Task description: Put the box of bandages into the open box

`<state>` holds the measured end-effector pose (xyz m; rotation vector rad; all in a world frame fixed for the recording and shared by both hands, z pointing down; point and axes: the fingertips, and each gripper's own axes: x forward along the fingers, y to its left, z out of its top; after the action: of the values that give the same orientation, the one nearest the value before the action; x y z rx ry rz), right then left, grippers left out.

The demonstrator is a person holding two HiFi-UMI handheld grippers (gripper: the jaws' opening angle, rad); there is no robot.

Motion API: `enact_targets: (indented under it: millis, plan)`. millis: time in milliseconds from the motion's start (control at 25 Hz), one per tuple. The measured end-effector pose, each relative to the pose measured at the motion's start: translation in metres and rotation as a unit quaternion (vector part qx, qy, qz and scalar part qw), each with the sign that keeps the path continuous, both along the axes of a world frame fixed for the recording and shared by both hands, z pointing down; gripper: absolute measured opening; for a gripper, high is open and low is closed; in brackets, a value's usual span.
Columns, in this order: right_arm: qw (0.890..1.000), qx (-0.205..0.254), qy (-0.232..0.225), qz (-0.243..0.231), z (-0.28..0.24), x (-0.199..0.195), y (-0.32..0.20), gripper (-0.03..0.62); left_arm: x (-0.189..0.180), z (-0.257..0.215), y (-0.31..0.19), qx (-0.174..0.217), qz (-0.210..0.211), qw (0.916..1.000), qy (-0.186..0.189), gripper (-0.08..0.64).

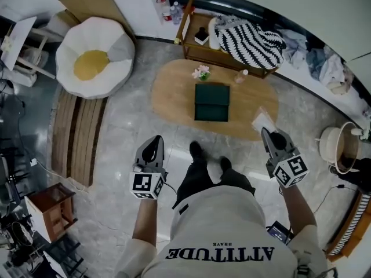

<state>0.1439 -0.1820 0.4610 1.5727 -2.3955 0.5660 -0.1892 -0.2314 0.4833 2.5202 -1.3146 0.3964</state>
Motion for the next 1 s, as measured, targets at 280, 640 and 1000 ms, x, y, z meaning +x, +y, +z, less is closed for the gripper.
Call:
enact_targets:
  millis: [280, 640, 1000]
  plan:
    - [0.999, -0.03, 0.009, 0.003, 0.03, -0.021, -0.038, 0.038, -0.004, 0.033, -0.041, -0.023, 0.029, 0.9993, -0.009, 0.021]
    - [0.995, -0.091, 0.024, -0.015, 0.123, -0.045, -0.083, 0.038, 0.006, 0.094, -0.077, -0.056, 0.068, 0.9961, -0.007, 0.021]
    - [0.985, -0.167, 0.017, -0.033, 0.22, -0.064, -0.096, 0.038, 0.023, 0.154, -0.094, -0.094, 0.1, 0.9905, 0.008, 0.021]
